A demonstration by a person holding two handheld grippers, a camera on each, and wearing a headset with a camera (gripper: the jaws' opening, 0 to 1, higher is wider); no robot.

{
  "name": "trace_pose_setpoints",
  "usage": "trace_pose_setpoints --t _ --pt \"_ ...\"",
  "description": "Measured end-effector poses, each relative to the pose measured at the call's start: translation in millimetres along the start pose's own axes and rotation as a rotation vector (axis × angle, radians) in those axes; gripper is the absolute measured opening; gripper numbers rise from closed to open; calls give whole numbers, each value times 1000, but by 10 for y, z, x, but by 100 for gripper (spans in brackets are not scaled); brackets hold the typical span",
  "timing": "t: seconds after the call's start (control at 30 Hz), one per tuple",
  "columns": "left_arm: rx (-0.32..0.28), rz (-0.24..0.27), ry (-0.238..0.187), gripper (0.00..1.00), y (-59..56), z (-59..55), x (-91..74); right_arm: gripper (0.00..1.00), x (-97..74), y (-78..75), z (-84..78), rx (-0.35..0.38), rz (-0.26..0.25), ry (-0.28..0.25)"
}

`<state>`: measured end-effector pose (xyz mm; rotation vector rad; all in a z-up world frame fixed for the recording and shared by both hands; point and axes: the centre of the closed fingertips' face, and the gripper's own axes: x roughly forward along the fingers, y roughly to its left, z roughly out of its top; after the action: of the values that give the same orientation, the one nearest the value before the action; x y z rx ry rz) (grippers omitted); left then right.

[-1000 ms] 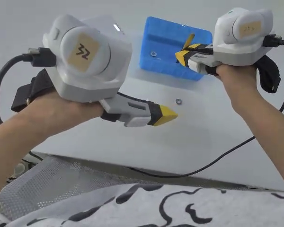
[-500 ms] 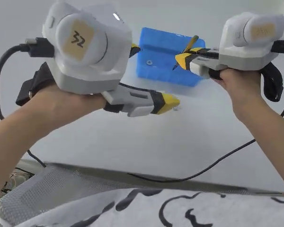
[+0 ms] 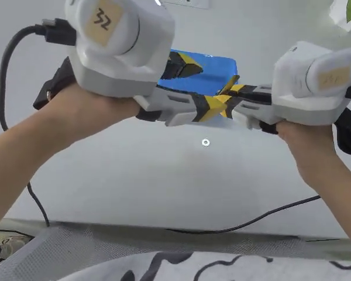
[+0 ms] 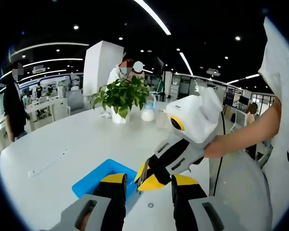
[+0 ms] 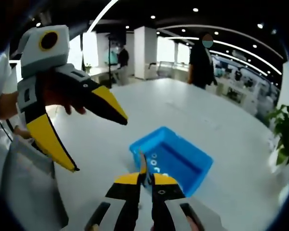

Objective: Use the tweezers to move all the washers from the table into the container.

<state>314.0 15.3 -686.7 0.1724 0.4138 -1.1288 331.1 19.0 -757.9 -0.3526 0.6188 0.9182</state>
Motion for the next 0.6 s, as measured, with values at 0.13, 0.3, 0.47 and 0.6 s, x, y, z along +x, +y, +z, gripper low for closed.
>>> trace_pose_setpoints --t 0.13,0.3,0.47,0.6 --pt "35 -50 17 25 -37 1 83 4 12 30 -47 -9 17 16" --pt "86 -81 39 15 -93 -22 115 4 14 58 -60 -15 35 21" --pt "126 -122 53 3 -91 -44 175 4 23 86 -93 -22 52 31" --pt "158 -151 80 2 -78 -121 236 4 44 100 -138 -28 64 44"
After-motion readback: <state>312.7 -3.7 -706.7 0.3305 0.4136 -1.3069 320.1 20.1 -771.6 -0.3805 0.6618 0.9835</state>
